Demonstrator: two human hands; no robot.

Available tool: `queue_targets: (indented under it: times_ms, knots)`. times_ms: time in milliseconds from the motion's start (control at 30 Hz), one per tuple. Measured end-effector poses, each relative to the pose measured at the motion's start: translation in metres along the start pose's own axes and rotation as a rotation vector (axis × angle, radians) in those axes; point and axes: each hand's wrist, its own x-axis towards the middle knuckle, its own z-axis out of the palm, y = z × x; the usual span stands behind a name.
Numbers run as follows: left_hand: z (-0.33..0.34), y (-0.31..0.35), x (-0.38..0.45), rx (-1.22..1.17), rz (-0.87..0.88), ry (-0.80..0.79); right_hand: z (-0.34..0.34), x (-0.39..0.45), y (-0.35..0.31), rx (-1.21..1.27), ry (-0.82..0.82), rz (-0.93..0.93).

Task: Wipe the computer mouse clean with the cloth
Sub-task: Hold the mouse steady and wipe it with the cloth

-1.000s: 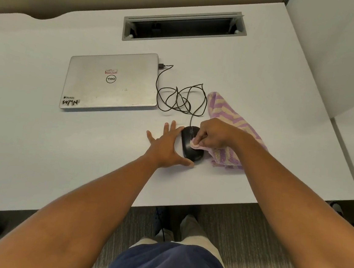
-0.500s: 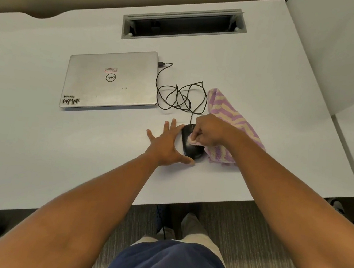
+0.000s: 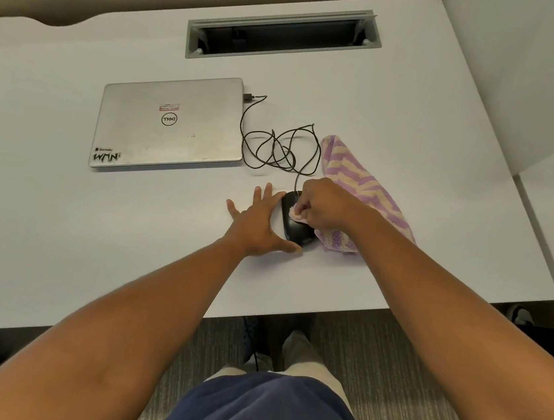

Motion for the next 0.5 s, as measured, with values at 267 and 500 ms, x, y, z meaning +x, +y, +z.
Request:
queue_targets:
  times_ms: [267, 500]
  knots:
    - [0.0, 0.001, 0.0, 0.012, 0.001, -0.008, -0.006, 0.001, -0.005, -0.129, -0.022, 0.021]
    - [0.001, 0.001, 0.001, 0.012, -0.002, -0.007, 0.005, 0.01, -0.002, -0.078, 0.064, 0.057]
